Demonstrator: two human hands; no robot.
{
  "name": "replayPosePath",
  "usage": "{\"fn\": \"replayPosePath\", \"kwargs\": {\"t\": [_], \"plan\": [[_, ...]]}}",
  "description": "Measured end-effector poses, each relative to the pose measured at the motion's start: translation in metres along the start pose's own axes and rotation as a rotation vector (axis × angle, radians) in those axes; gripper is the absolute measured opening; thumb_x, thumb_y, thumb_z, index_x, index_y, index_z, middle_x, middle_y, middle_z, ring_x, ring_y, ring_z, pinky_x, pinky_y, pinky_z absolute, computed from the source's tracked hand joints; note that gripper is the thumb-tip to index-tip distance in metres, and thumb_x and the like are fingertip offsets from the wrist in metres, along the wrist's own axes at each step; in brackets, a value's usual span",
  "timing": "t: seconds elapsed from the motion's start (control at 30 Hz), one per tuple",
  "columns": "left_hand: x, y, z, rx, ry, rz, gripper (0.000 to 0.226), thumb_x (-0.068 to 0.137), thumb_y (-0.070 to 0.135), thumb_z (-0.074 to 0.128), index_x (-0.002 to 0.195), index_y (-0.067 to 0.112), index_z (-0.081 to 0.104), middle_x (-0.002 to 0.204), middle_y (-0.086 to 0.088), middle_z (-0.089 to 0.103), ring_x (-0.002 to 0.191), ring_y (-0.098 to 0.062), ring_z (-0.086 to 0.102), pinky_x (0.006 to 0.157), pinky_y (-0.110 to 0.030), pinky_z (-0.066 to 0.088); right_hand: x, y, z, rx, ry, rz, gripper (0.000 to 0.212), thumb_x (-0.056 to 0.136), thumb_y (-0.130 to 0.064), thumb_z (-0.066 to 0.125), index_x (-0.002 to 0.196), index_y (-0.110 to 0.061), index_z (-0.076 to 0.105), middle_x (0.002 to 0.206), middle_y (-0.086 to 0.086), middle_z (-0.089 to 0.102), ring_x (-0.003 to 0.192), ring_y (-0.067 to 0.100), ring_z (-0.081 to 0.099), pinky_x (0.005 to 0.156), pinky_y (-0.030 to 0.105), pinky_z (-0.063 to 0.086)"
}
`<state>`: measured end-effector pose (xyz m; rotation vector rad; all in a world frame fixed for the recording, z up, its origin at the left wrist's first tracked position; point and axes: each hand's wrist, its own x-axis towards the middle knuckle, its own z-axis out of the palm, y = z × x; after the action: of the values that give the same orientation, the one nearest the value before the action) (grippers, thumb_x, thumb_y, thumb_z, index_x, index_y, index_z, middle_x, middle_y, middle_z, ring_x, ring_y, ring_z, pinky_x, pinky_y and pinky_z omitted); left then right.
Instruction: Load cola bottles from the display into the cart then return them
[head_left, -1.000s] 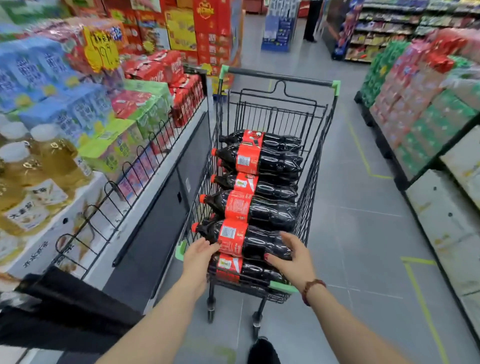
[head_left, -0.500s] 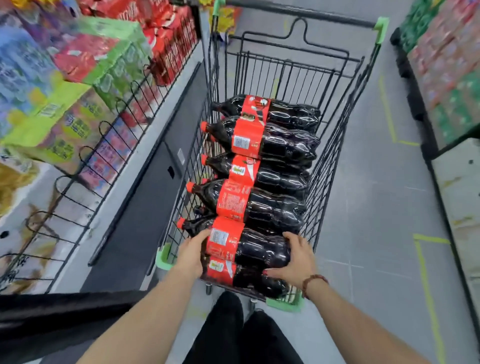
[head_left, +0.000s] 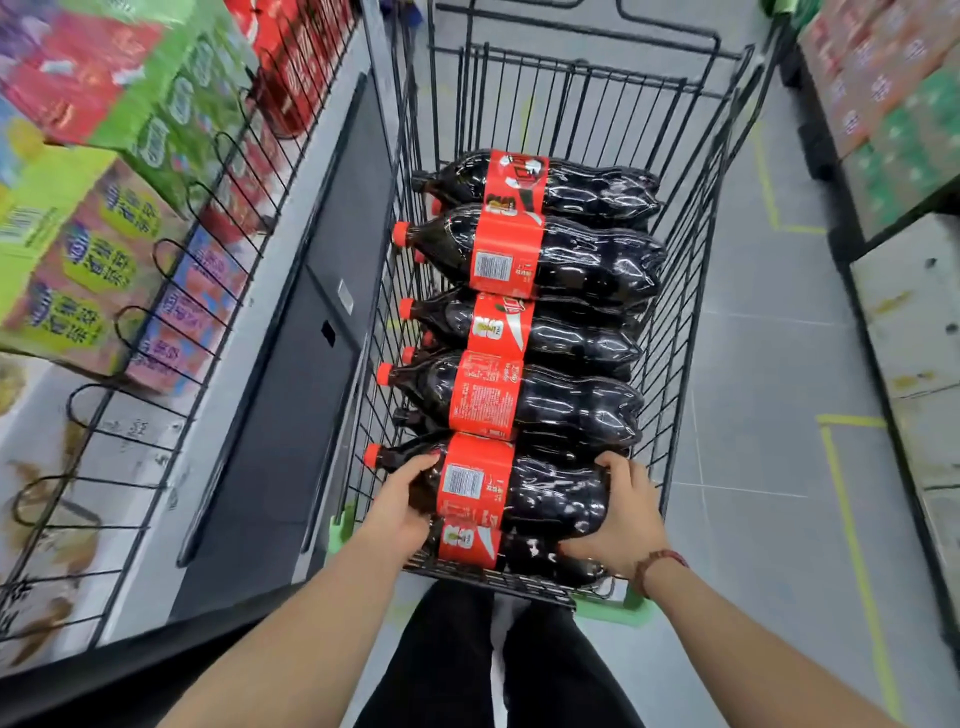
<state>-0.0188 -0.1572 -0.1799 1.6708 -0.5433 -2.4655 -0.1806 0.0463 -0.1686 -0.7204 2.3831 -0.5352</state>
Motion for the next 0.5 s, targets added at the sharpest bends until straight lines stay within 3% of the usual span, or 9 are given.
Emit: {"fn": "replayPosePath", "kwargs": {"t": [0.1,0.17,0.27,0.33,0.5], "plan": [[-0.002,-0.001,0.001,0.035,0.008,0.012,0.015,0.086,0.021,0.068,0.097,0.01,0.067,0.085,-0.01,0.075,0.087,-0.024,0.065,0.089,-0.04,0.049,-0.003,0.0,-0.003,0.049,-0.008,0.003,0.104,0.042,-0.04,0.087,0.129,-0.03,0.032,0.127,-0.003,0.033,0.12,0.017,0.035,0.101,0.032,0.041],[-0.006,-0.003,0.0,0.03,0.041,0.035,0.024,0.083,0.021,0.071,0.102,0.009,0.065,0.085,-0.011,0.075,0.083,-0.024,0.068,0.079,-0.039,0.054,-0.008,0.001,-0.004,0.078,-0.013,-0.011,0.104,0.041,-0.04,0.088,0.128,-0.03,0.033,0.123,-0.004,0.033,0.118,0.016,0.036,0.101,0.032,0.04],[-0.015,-0.008,-0.003,-0.056,0.056,0.139,0.068,0.074,0.017,0.079,0.134,0.009,0.049,0.11,-0.017,0.071,0.087,-0.026,0.071,0.061,-0.035,0.057,-0.018,0.001,-0.006,0.1,0.012,-0.052,0.105,0.041,-0.041,0.09,0.129,-0.026,0.034,0.121,-0.005,0.033,0.116,0.013,0.036,0.1,0.026,0.037],[-0.025,-0.011,0.0,-0.099,0.055,0.245,0.062,0.078,0.013,0.075,0.132,0.012,0.045,0.114,-0.016,0.069,0.083,-0.023,0.071,0.058,-0.033,0.057,-0.026,0.0,-0.007,0.122,0.038,-0.088,0.105,0.042,-0.041,0.091,0.129,-0.025,0.035,0.121,-0.005,0.034,0.114,0.011,0.034,0.1,0.023,0.034],[-0.068,-0.019,0.019,-0.175,0.055,0.527,0.041,0.086,0.007,0.067,0.115,0.023,0.042,0.098,-0.003,0.067,0.074,-0.015,0.068,0.063,-0.035,0.051,-0.038,-0.003,-0.02,0.229,0.048,-0.193,0.106,0.04,-0.04,0.091,0.131,-0.03,0.037,0.122,-0.002,0.031,0.117,0.015,0.035,0.102,0.023,0.031]]}}
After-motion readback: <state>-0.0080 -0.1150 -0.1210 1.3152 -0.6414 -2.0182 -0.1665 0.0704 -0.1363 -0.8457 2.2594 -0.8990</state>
